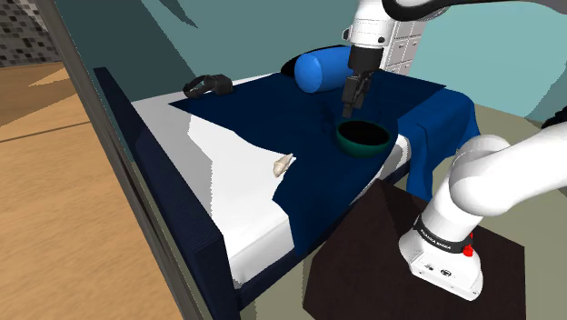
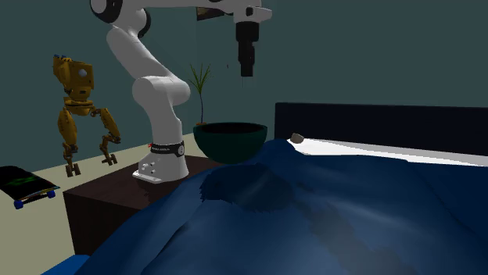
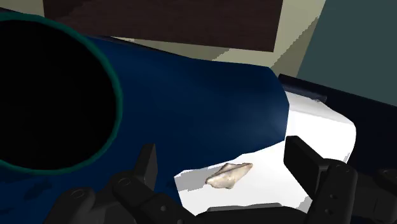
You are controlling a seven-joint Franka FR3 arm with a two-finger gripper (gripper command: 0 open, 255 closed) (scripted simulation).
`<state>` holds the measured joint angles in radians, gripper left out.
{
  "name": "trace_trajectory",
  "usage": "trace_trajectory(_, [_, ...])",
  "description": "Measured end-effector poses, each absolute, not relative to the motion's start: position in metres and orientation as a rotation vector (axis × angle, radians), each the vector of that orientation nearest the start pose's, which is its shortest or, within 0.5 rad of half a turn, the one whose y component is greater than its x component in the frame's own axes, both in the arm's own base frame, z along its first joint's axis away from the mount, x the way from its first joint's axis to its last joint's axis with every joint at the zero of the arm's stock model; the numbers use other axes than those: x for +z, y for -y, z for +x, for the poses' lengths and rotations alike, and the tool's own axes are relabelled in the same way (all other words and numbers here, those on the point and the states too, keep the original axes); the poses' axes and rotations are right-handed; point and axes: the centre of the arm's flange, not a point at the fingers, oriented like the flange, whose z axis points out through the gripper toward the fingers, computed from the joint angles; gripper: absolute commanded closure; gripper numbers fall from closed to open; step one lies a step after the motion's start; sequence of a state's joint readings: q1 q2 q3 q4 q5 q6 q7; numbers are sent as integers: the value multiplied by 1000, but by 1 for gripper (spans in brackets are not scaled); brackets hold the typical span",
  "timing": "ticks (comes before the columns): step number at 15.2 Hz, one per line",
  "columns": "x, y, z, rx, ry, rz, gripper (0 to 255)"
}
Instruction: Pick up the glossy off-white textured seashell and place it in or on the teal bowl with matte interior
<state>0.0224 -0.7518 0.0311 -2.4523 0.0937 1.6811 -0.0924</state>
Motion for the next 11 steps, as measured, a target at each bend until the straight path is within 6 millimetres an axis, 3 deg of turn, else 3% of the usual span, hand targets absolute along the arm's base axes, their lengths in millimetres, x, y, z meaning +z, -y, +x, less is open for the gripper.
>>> trace_trajectory(2, [539, -30, 326, 30, 225, -3066, 0])
trace_trajectory(4, [528, -32, 343, 37, 333, -3074, 0])
trace_trajectory(11, [461, -69, 406, 63, 815, -3062, 0])
